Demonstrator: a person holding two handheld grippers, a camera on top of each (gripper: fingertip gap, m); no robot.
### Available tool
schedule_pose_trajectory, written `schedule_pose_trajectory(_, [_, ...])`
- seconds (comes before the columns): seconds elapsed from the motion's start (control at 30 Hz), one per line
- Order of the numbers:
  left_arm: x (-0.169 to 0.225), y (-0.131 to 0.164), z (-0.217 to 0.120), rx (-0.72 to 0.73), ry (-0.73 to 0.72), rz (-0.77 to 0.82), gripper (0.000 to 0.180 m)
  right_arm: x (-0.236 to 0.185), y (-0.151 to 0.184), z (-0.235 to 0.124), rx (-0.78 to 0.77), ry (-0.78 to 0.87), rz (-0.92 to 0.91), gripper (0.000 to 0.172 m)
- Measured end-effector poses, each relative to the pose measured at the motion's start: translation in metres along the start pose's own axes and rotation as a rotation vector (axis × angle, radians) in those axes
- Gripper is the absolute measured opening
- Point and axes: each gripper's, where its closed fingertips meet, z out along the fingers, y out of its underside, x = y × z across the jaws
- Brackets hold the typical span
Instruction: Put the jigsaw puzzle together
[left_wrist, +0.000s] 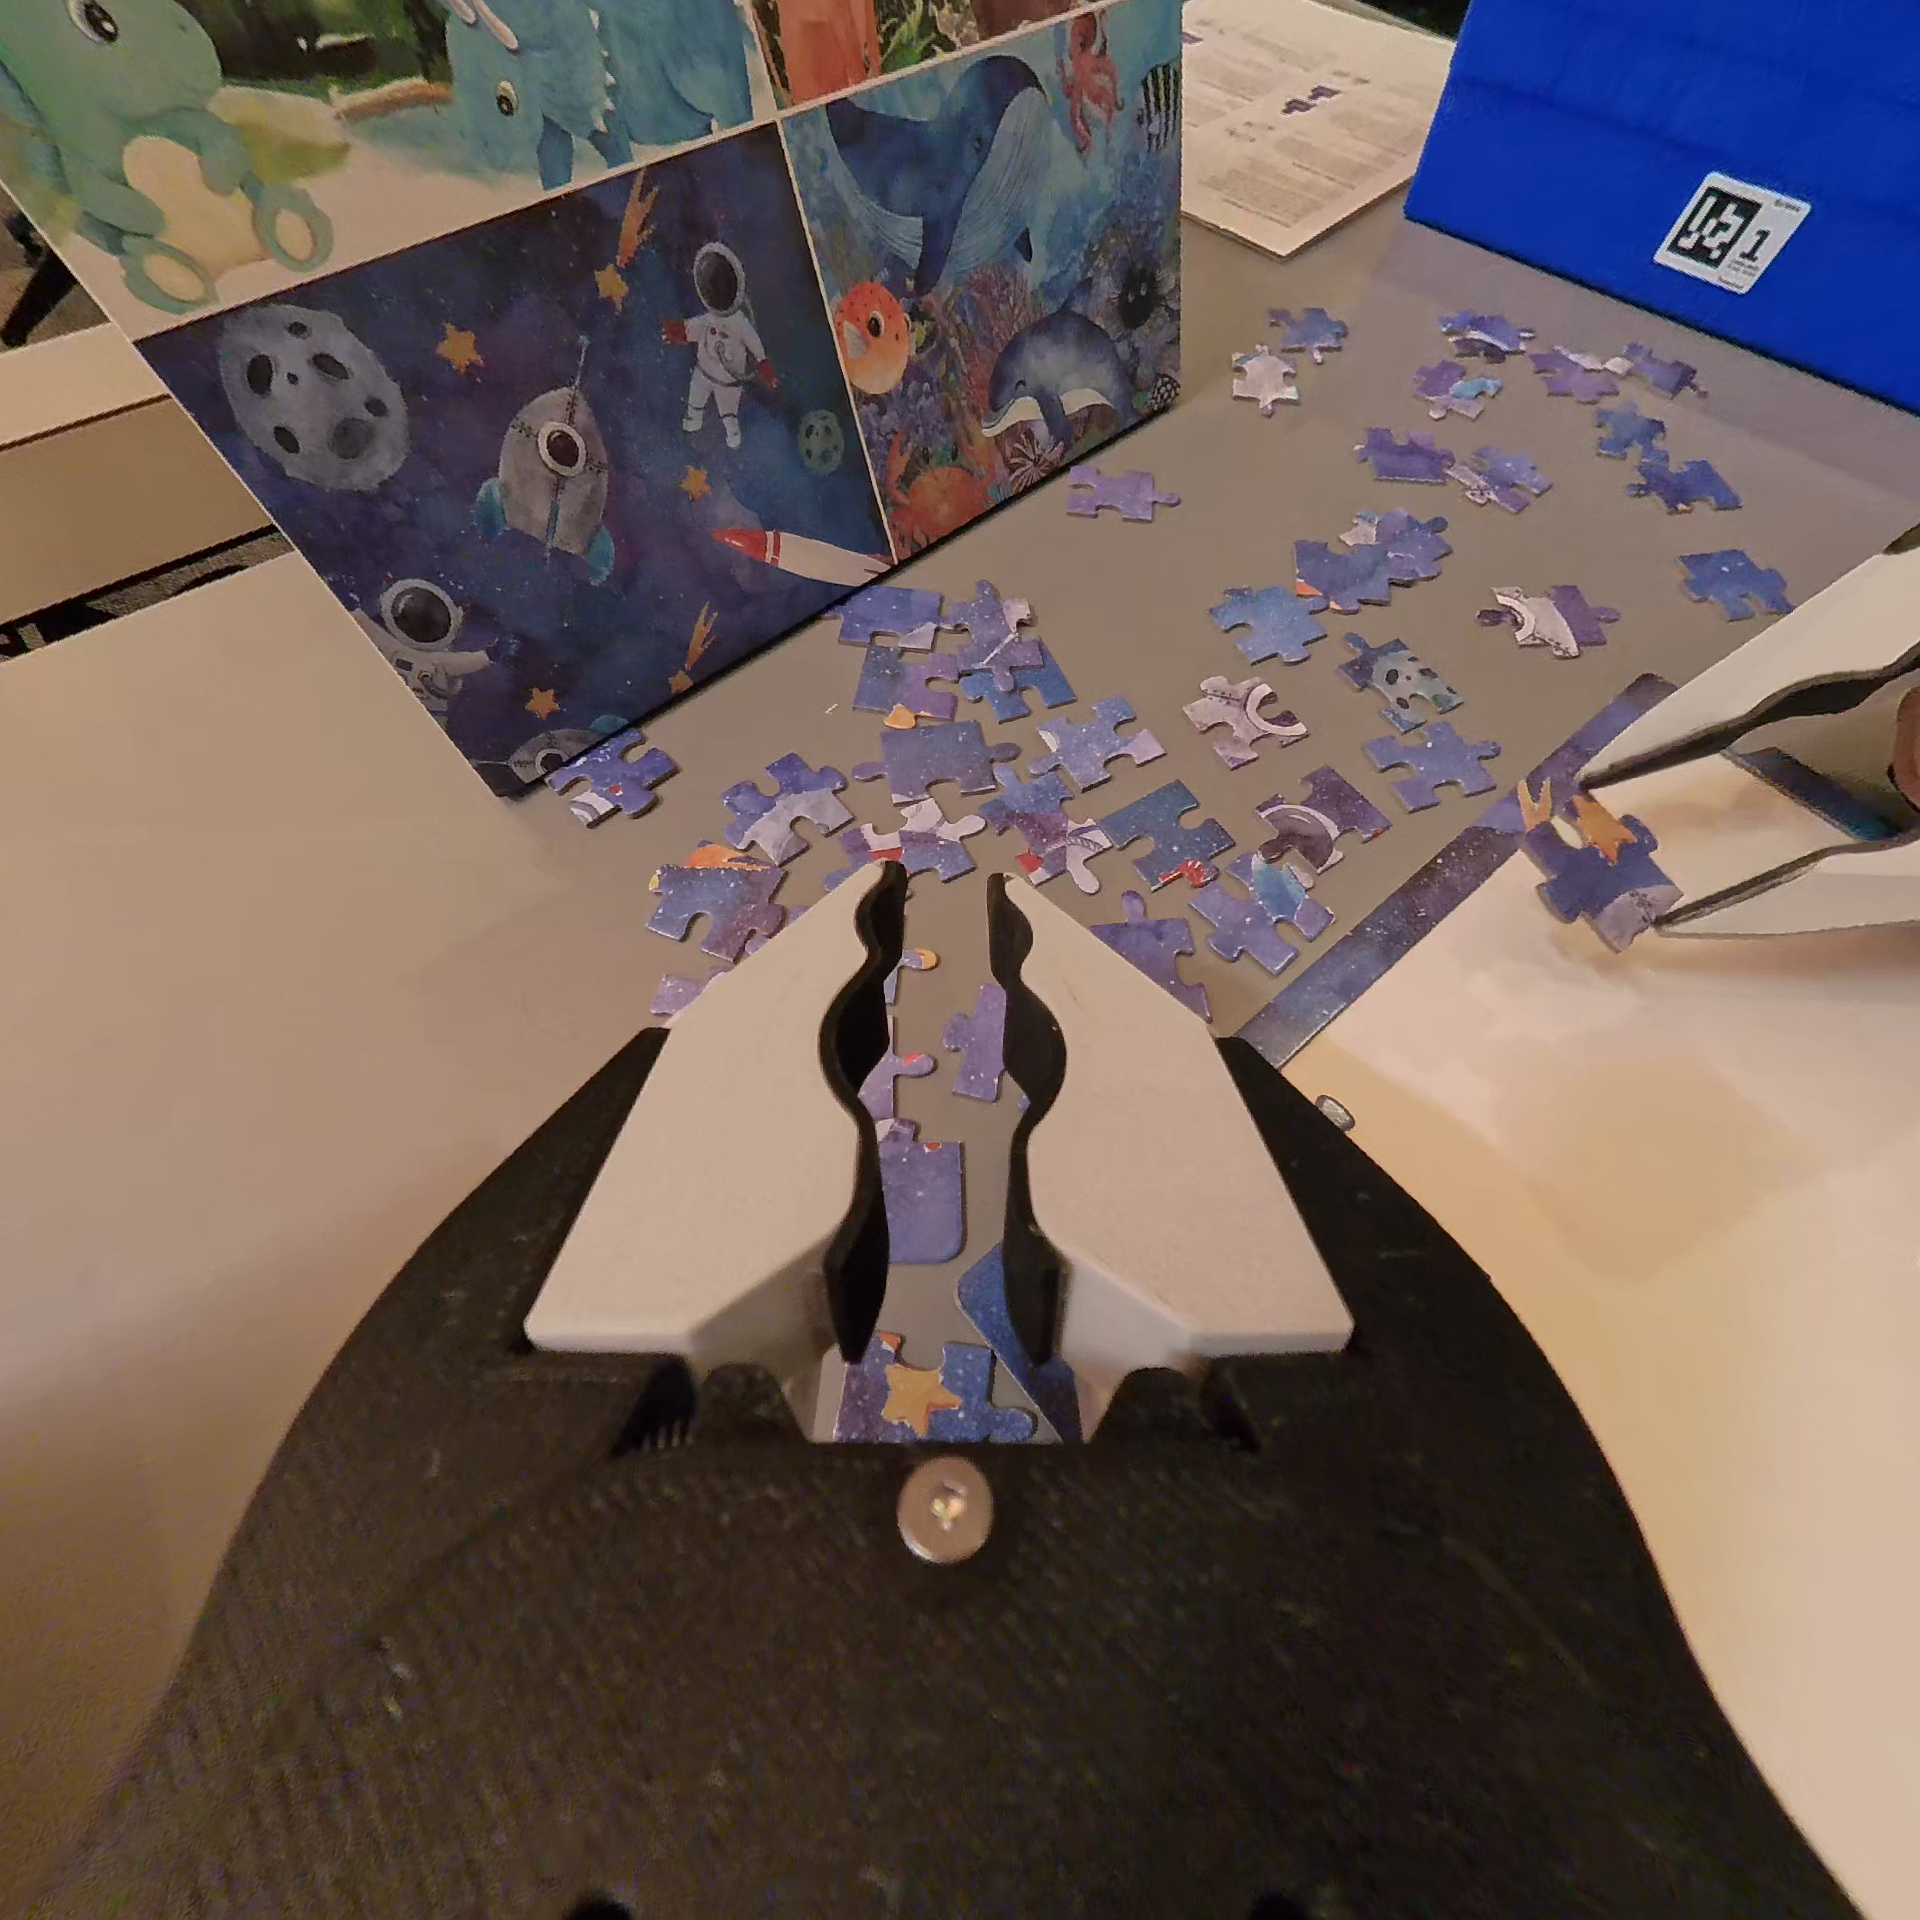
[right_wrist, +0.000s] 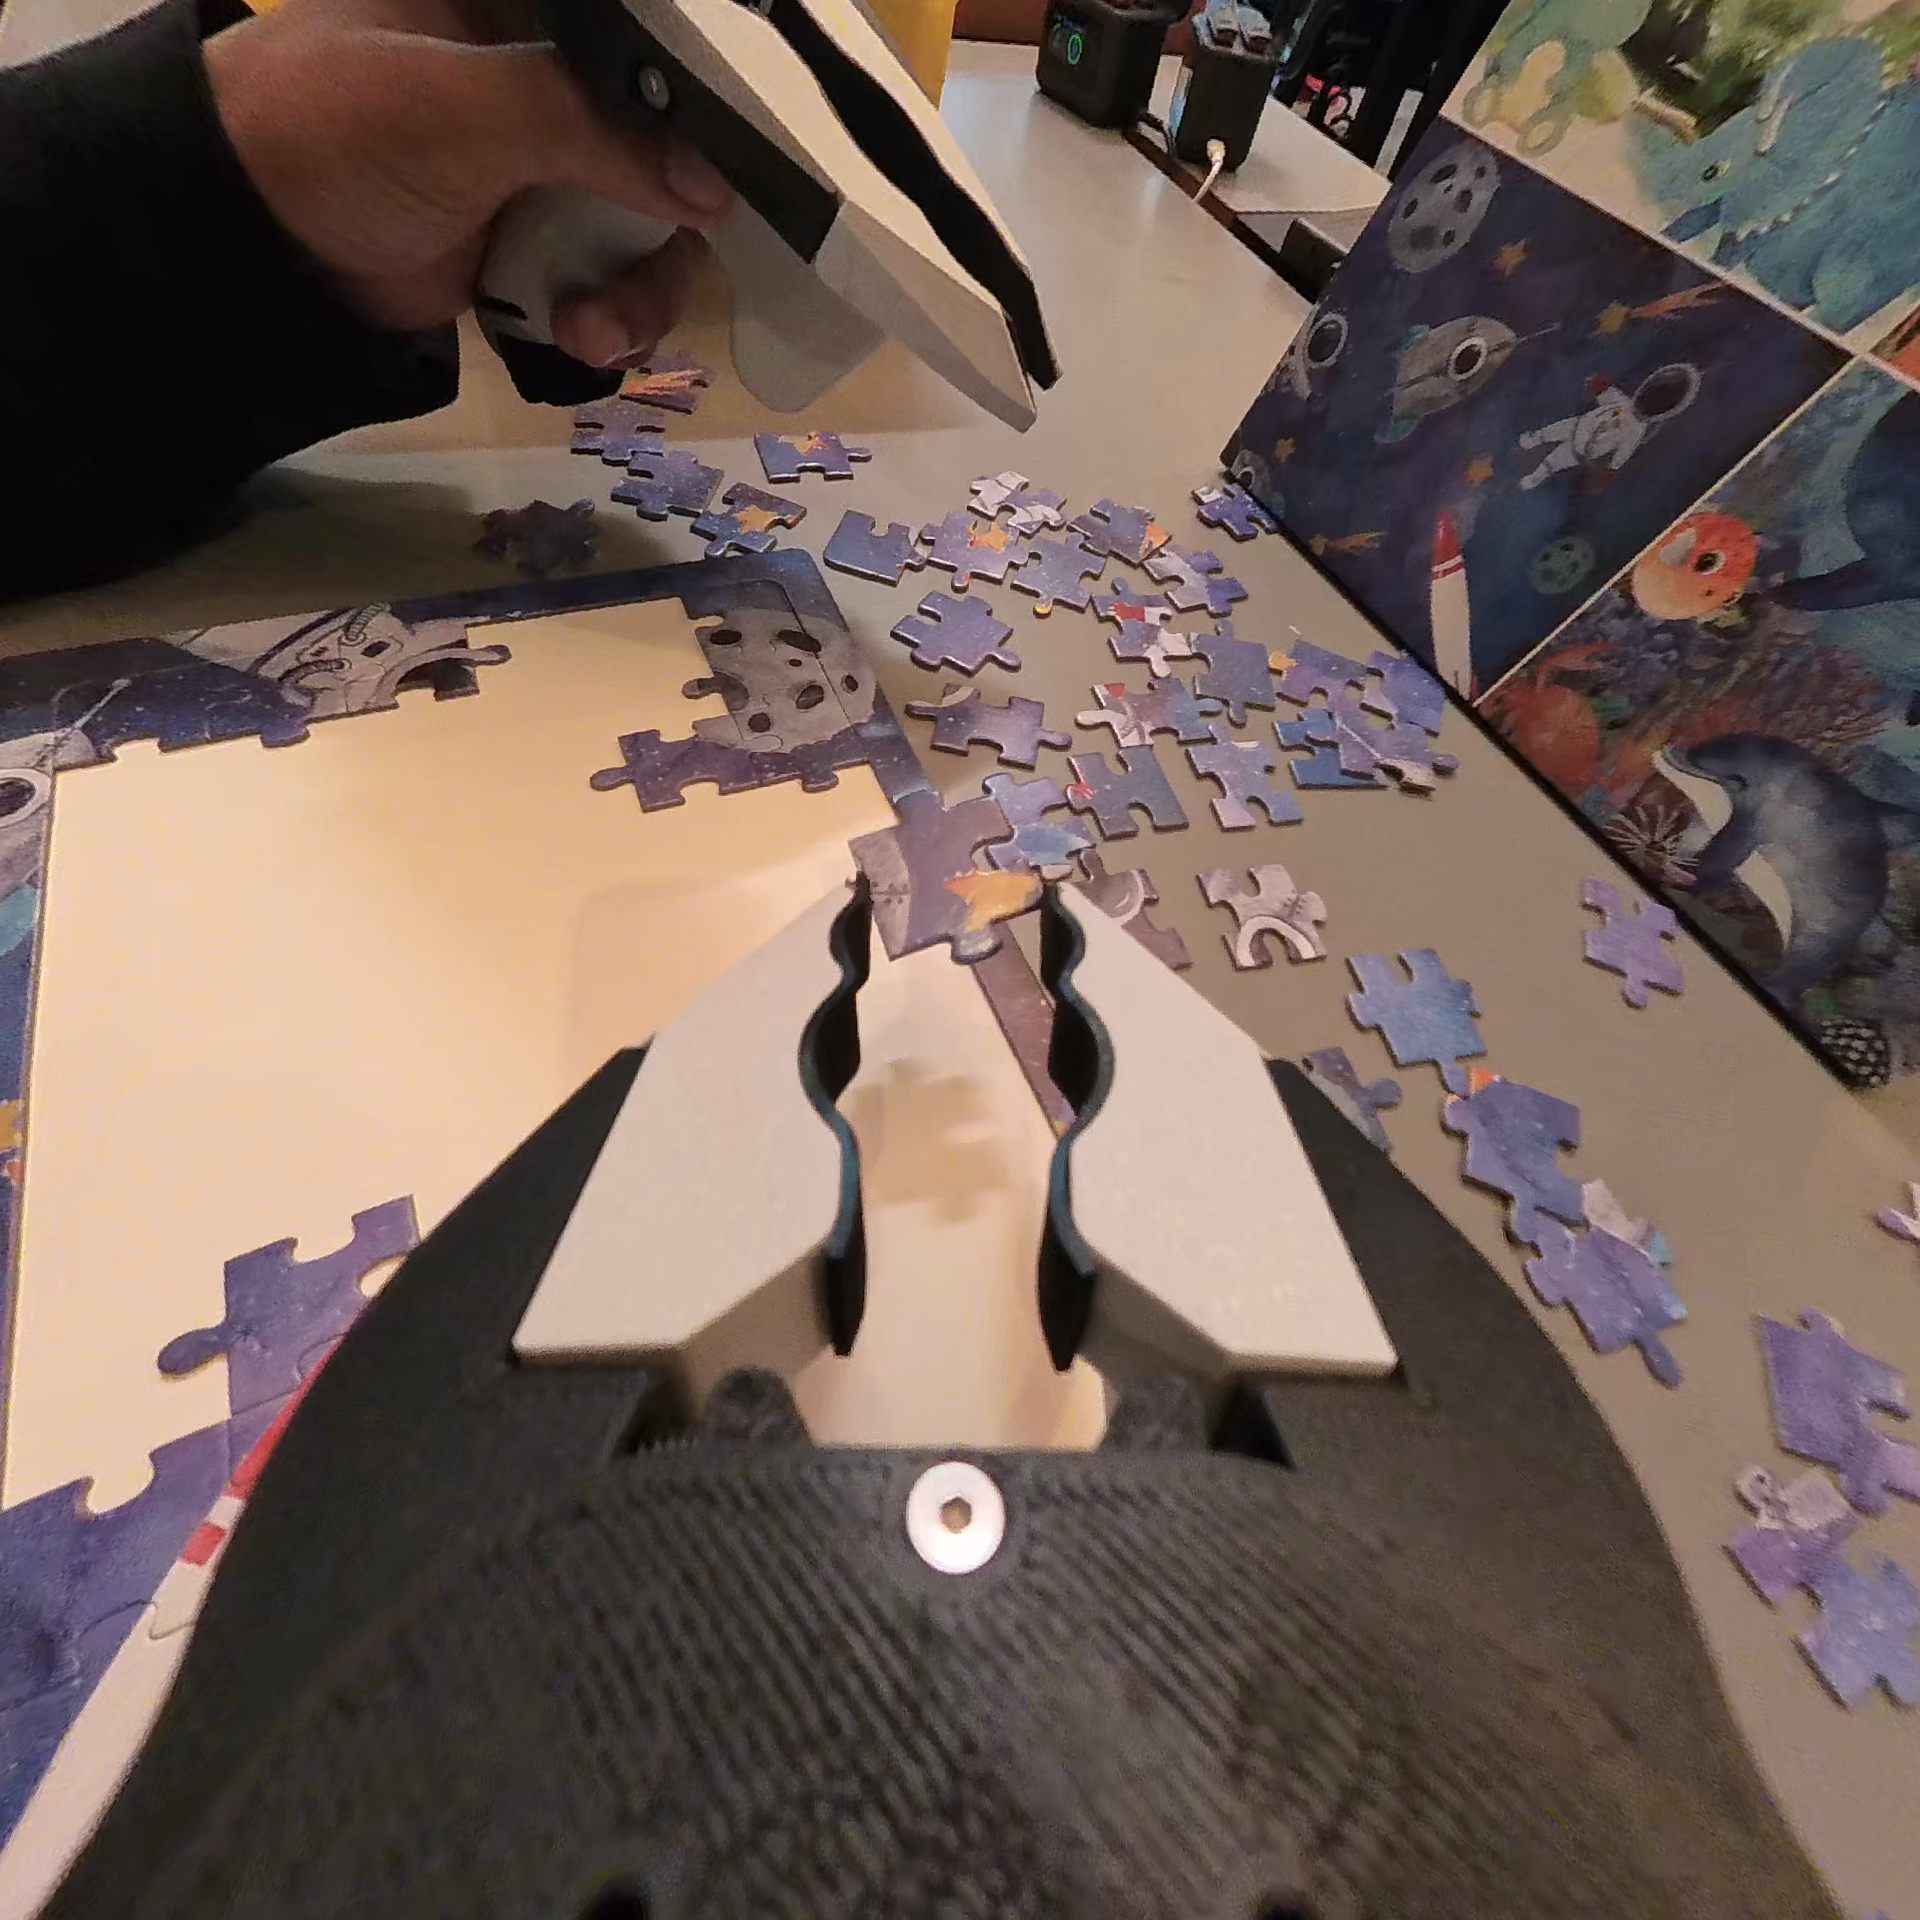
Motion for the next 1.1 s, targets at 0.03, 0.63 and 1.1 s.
schedule_pose_trajectory(0.03, [0.000,0.000,0.000,0.000,0.000,0.000,0.014,-0.001,0.000,0.000,-0.002,-0.002,0.000,0.031])
schedule_pose_trajectory(0.63, [0.000,0.001,0.001,-0.006,-0.002,0.004,0.014,-0.020,0.025,0.012,-0.145,-0.107,0.001,0.031])
schedule_pose_trajectory(1.1, [0.000,0.002,0.002,-0.013,-0.004,0.010,0.015,-0.022,0.032,0.015,-0.189,-0.117,-0.003,0.031])
